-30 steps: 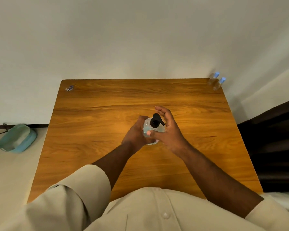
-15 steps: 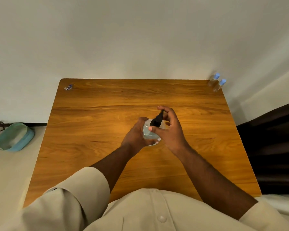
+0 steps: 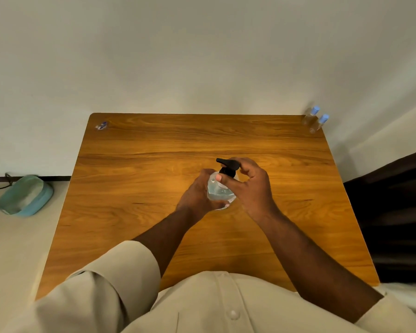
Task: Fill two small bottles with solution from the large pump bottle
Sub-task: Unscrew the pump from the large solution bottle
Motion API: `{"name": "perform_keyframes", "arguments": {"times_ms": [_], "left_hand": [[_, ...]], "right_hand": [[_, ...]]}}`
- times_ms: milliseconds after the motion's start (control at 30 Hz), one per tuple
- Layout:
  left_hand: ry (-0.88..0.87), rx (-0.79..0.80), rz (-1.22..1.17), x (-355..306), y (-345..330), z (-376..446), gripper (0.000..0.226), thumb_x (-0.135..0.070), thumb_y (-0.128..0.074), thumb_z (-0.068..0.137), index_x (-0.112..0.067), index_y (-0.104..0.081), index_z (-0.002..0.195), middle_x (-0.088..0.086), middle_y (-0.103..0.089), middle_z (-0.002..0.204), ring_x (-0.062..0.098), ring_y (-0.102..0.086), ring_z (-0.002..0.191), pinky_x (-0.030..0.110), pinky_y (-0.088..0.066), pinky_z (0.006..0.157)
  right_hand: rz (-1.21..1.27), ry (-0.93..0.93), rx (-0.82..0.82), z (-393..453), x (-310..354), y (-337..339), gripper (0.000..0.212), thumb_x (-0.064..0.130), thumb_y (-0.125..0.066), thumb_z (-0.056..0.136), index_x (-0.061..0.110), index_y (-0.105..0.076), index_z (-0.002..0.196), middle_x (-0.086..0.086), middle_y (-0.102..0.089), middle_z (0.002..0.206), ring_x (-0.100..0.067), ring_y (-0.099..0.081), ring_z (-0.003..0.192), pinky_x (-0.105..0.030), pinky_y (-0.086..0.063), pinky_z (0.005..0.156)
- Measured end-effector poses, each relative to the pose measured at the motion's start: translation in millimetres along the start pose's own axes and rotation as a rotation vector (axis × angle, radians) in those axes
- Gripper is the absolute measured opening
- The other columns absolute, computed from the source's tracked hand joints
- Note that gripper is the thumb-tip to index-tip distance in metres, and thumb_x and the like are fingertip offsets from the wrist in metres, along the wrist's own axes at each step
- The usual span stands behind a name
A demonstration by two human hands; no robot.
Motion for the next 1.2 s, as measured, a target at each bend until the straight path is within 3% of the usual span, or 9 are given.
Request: {"name": "perform_keyframes", "arguments": {"times_ms": [100,267,400,500,567,767,1000,1200], "left_hand": [[-0.007,-0.005,0.013,-2,1,-1,0.075,-0.024,-0.089,0.063,-0.037,-0.040,0.118,-0.021,-0.061,0.106,-0.001,-0.059,0.097,0.037,-0.057,0.085],[-0.030,-0.023,0.046,-3,1,-1,0.080,-0.027,-0.091,0.060,-0.049,-0.034,0.111,-0.014,-0.062,0.113,0.011,-0.061,0.105,0.043,-0.056,0.087],[-0.030,-0.024,0.069,-2,1,0,0.082,-0.032,-0.092,0.057,-0.044,-0.036,0.115,-0.013,-0.062,0.115,0.013,-0.061,0.109,0.046,-0.055,0.089],[-0.029,-0.021,0.073,-3,1,0,0.082,-0.032,-0.092,0.058,-0.042,-0.036,0.117,-0.015,-0.061,0.115,0.012,-0.060,0.109,0.046,-0.055,0.089],[-0.032,-0.022,0.077,-3,1,0,0.082,-0.031,-0.091,0.059,-0.040,-0.036,0.120,-0.014,-0.060,0.117,0.013,-0.059,0.110,0.045,-0.054,0.091],[-0.029,-0.021,0.099,-2,1,0,0.085,-0.031,-0.091,0.059,-0.041,-0.034,0.122,-0.012,-0.060,0.122,0.013,-0.058,0.112,0.044,-0.054,0.092],[-0.032,-0.017,0.111,-2,1,0,0.085,-0.030,-0.091,0.060,-0.041,-0.034,0.122,-0.013,-0.059,0.122,0.012,-0.057,0.113,0.042,-0.054,0.092],[-0.020,-0.011,0.115,-2,2,0,0.083,-0.034,-0.091,0.059,-0.045,-0.033,0.119,-0.015,-0.059,0.121,0.012,-0.057,0.113,0.044,-0.054,0.093]], "right_hand": [[0.020,0.005,0.038,2,8,3,0.027,0.017,-0.079,0.074,0.027,-0.068,0.097,0.012,-0.066,0.095,-0.006,-0.062,0.094,-0.021,-0.051,0.080],[0.022,0.015,0.083,12,29,18,0.025,0.019,-0.081,0.070,0.023,-0.071,0.093,0.011,-0.070,0.090,0.000,-0.064,0.087,-0.018,-0.053,0.075],[-0.046,0.011,0.128,19,39,24,0.027,0.021,-0.080,0.071,0.023,-0.072,0.097,0.011,-0.071,0.094,-0.001,-0.065,0.091,-0.020,-0.052,0.078],[-0.013,-0.009,0.122,19,42,28,0.019,0.021,-0.076,0.077,0.020,-0.073,0.096,0.006,-0.071,0.090,-0.010,-0.068,0.088,-0.037,-0.059,0.076],[0.007,0.003,0.098,18,46,31,0.019,0.018,-0.073,0.080,0.016,-0.073,0.099,0.003,-0.071,0.091,-0.014,-0.068,0.089,-0.041,-0.059,0.076],[0.136,0.019,0.071,13,67,38,0.014,0.013,-0.068,0.084,0.016,-0.071,0.098,-0.003,-0.070,0.092,-0.017,-0.070,0.087,-0.029,-0.059,0.063],[0.280,-0.016,0.015,14,81,45,0.014,0.006,-0.063,0.087,0.011,-0.070,0.098,-0.013,-0.070,0.101,-0.023,-0.069,0.092,-0.041,-0.060,0.066],[0.337,0.060,-0.004,12,87,47,0.009,0.011,-0.063,0.084,0.011,-0.071,0.088,-0.006,-0.074,0.086,-0.024,-0.070,0.084,-0.031,-0.055,0.053]]}}
Point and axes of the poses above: each hand's wrist, its own z-axis towards the middle knuckle, its own y-axis out of the back of the hand, x = y × z, the point moved 6 cm from there along z, towards the middle knuckle
